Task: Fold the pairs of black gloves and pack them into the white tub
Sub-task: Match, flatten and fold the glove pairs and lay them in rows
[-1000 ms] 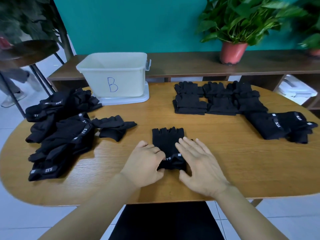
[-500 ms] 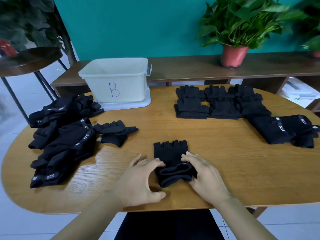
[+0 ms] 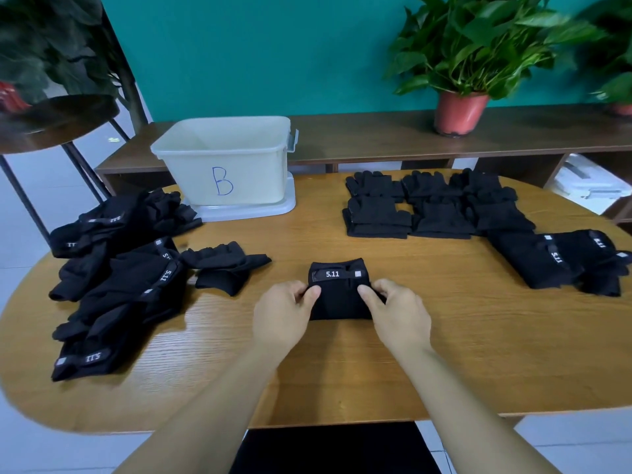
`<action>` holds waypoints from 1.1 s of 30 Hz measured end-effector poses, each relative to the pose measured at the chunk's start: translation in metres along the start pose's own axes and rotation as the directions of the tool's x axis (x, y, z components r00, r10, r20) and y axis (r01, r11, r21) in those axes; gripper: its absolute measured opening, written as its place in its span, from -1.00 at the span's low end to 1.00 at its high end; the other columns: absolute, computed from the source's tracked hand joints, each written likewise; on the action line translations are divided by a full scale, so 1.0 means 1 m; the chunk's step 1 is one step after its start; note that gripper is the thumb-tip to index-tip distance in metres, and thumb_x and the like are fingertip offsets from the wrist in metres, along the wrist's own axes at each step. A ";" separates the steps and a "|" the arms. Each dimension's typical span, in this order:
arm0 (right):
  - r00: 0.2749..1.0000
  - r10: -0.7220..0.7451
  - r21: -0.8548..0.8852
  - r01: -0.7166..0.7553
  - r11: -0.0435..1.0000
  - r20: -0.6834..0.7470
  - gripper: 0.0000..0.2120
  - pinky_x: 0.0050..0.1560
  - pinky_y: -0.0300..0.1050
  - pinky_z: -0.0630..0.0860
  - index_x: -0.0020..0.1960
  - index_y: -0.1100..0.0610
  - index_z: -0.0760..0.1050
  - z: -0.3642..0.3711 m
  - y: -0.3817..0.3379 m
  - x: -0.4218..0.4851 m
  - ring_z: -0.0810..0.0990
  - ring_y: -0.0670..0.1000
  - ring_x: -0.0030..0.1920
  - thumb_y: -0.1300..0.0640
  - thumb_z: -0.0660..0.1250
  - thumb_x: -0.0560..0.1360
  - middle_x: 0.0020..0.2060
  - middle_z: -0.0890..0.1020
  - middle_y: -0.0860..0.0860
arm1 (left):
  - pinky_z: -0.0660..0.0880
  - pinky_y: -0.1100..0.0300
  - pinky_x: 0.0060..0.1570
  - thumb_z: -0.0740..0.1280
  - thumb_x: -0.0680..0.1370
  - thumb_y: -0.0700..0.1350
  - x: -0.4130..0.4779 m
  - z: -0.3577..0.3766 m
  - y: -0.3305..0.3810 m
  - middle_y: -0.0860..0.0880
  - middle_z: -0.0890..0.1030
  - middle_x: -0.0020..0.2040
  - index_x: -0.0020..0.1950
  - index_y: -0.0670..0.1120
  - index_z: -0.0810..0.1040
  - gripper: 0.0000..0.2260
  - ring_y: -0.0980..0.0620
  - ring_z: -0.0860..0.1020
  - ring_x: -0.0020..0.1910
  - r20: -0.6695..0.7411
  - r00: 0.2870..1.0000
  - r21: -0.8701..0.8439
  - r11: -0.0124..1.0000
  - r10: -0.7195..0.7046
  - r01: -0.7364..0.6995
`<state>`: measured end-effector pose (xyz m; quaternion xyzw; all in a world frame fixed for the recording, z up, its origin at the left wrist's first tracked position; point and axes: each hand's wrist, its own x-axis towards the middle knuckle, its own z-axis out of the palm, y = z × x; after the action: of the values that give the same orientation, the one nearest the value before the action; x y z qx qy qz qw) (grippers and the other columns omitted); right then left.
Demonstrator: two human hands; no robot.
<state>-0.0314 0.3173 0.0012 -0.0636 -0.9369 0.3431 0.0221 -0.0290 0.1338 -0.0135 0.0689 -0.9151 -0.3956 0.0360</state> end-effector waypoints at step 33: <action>0.793 -0.493 -0.435 0.609 0.664 0.359 -0.42 0.52 -0.15 -0.11 0.61 0.10 -0.11 0.004 0.001 -0.012 -0.19 -0.06 0.58 0.23 0.04 0.65 0.59 -0.14 0.01 | -0.48 0.19 0.43 -0.63 0.36 0.25 -0.055 0.028 0.008 -0.01 -0.31 0.57 0.52 -0.07 -0.36 -0.22 0.09 -0.40 0.51 0.220 0.962 0.551 0.794 0.160 -0.258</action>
<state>-0.0197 0.3142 -0.0026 0.2574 -0.9648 0.0529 0.0078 0.0216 0.1681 -0.0279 -0.0575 -0.9933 -0.0990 -0.0171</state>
